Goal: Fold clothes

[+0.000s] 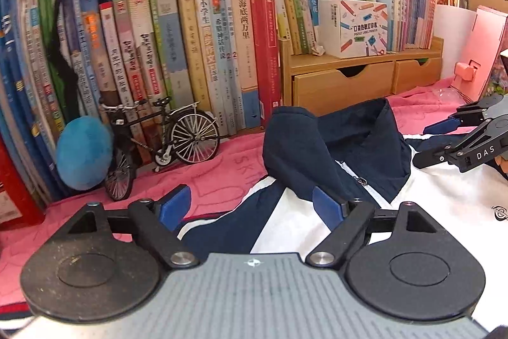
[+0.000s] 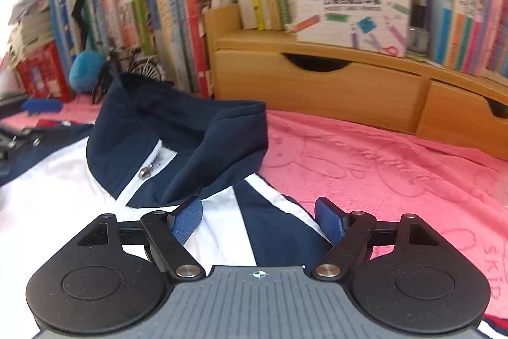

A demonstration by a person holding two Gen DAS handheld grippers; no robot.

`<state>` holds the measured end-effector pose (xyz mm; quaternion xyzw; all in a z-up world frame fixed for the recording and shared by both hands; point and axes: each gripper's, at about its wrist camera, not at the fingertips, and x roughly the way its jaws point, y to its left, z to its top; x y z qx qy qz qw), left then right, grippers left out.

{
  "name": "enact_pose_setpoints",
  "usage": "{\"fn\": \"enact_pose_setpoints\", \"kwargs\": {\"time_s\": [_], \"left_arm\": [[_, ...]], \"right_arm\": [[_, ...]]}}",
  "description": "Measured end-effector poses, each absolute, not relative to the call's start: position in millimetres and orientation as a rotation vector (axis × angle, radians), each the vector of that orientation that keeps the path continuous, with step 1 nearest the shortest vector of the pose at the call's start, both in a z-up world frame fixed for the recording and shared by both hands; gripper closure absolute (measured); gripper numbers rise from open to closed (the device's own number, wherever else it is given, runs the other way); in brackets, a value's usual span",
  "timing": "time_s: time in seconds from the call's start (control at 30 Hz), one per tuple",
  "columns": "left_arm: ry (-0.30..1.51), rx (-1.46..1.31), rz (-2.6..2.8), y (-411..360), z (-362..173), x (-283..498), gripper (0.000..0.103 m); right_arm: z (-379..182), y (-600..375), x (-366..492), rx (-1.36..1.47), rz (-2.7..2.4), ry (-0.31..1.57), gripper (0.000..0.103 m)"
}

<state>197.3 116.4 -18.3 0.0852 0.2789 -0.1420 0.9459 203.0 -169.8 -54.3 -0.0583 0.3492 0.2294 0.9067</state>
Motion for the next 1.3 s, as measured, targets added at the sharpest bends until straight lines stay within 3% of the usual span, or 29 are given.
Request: {"fn": "enact_pose_setpoints", "kwargs": {"time_s": [0.27,0.4,0.47,0.57,0.6,0.67,0.77,0.83,0.93,1.13,1.2,1.27,1.3], "left_arm": [[0.661,0.119,-0.368,120,-46,227,0.005],[0.7,0.103,-0.384,121,-52,233,0.009],[0.684,0.11,-0.399,118,-50,228,0.039],[0.655,0.159,-0.417,107,-49,215,0.072],[0.652,0.164,-0.416,104,-49,211,0.078],[0.655,0.144,-0.377,98,-47,205,0.088],[0.627,0.161,-0.299,91,-38,202,0.095],[0.608,0.134,-0.252,97,-33,208,0.095],[0.598,0.119,-0.173,106,-38,224,0.093],[0.665,0.013,-0.076,113,-37,238,0.08],[0.646,0.003,-0.084,116,-27,221,0.081],[0.617,0.001,-0.1,120,-15,200,0.079],[0.602,0.0,-0.108,122,-9,189,0.078]], "right_arm": [[-64,-165,215,-0.163,0.529,0.719,0.018],[-65,-160,219,-0.168,0.548,0.705,0.017],[-64,-156,218,-0.168,0.562,0.698,0.035],[-61,-144,207,-0.211,0.534,0.684,0.052],[-60,-139,202,-0.235,0.506,0.673,0.056],[-61,-122,189,-0.33,0.44,0.629,0.077],[-70,-78,163,-0.588,0.34,0.472,0.088],[-73,-60,160,-0.66,0.305,0.401,0.089],[-77,-49,193,-0.643,0.267,0.426,0.088],[-73,-38,236,-0.567,0.21,0.522,0.078],[-57,-50,223,-0.487,0.248,0.537,0.063],[-38,-71,201,-0.393,0.324,0.539,0.033],[-29,-87,189,-0.338,0.359,0.538,0.031]]}}
